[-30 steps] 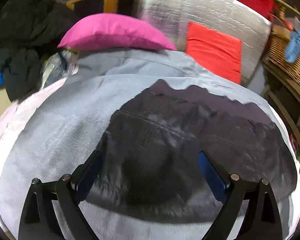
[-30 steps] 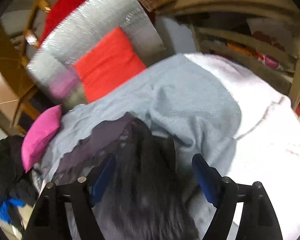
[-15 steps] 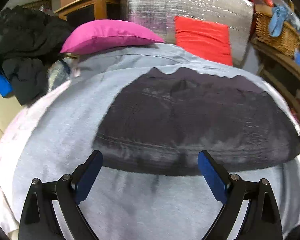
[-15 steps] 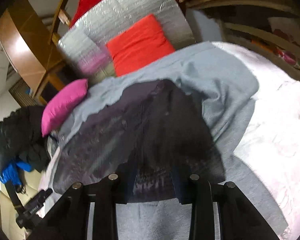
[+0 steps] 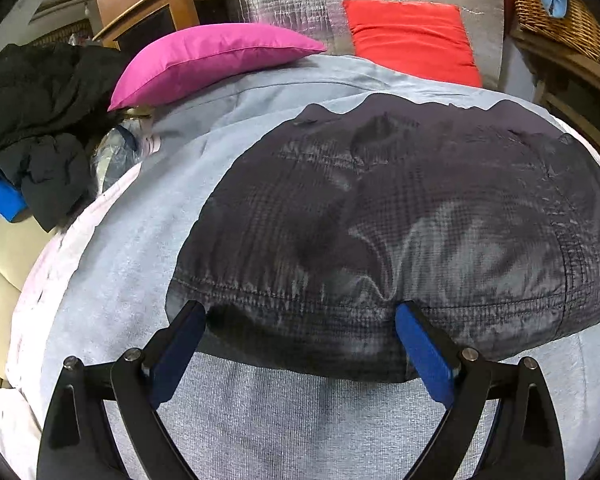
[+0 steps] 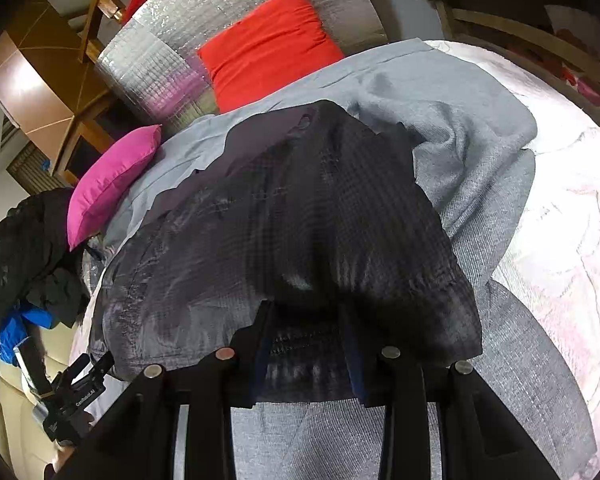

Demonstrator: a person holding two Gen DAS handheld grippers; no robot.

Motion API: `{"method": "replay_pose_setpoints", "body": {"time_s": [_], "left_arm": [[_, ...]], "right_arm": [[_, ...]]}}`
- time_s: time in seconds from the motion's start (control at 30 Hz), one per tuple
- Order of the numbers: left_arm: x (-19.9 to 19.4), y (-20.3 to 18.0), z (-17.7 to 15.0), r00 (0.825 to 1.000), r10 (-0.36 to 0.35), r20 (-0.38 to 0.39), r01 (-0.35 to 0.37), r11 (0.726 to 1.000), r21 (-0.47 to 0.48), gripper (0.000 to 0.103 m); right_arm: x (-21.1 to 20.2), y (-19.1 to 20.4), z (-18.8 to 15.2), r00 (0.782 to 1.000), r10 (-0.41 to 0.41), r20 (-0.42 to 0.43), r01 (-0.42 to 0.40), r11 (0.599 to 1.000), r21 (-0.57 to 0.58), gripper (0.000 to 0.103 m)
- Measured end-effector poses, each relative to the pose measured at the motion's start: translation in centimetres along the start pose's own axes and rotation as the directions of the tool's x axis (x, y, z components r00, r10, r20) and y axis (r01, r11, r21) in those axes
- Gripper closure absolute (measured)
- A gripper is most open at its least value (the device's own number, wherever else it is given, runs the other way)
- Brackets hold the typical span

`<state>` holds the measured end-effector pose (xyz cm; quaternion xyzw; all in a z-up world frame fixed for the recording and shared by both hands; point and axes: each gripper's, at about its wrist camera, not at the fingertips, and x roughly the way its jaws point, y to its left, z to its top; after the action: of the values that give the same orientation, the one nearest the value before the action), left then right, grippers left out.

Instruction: Fold large clothes

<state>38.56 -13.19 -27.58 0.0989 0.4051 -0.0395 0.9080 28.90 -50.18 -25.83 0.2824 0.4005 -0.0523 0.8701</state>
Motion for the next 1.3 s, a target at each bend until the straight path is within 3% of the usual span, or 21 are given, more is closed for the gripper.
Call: {"method": "replay_pose_setpoints", "body": {"time_s": [0.1,0.17,0.2,0.4,0.5,0.67,0.73,0.87,1.3], "left_arm": [[-0.4,-0.3,0.1,1.0,0.006,0.013,-0.006,1.0,0.011,0.007],[-0.4,-0.6,0.1,1.0,0.022,0.021,-0.022,0.999,0.031,0.007],[-0.4,-0.8,0.0,0.999,0.027,0.025,-0.028,0.999,0.038,0.007],[-0.6,-1.4,-0.1,0.997,0.054,0.048,-0.058,0.995,0.085,0.007],[-0.5,-1.3,-0.1,0.998,0.051,0.048,-0.055,0.995,0.088,0.007],[-0.5,-1.4,-0.1,0.997,0.056,0.051,-0.06,0.994,0.095,0.007],[-0.4,-1.4,-0.1,0.997,0.056,0.05,-0.06,0.994,0.096,0.007],[-0.3,-1.4,-0.2,0.998,0.05,0.046,-0.055,0.994,0.094,0.007],[-0.3,-1.4,-0.4,0.998,0.046,0.047,-0.051,0.993,0.104,0.007]], "right_arm": [[-0.1,1.0,-0.1,0.999,-0.038,0.008,0.038,0.999,-0.037,0.062],[-0.2,1.7,-0.5,1.0,-0.028,0.007,0.029,0.997,-0.071,0.04],[-0.1,2.2,-0.6,1.0,-0.03,0.008,0.031,0.995,-0.094,0.038],[-0.1,4.1,-1.4,0.991,-0.119,0.058,0.128,0.975,-0.181,0.039],[-1.3,4.6,-1.3,0.994,-0.049,0.099,0.067,0.981,-0.184,0.049],[-3.0,5.8,-1.1,0.982,-0.006,0.19,0.047,0.977,-0.21,0.05],[-2.3,5.4,-0.9,0.986,-0.024,0.168,0.056,0.98,-0.189,0.05],[1.3,3.3,-0.8,0.996,-0.092,0.023,0.094,0.991,-0.101,0.049],[1.1,4.1,-1.6,0.994,-0.103,0.047,0.109,0.984,-0.143,0.048]]}}
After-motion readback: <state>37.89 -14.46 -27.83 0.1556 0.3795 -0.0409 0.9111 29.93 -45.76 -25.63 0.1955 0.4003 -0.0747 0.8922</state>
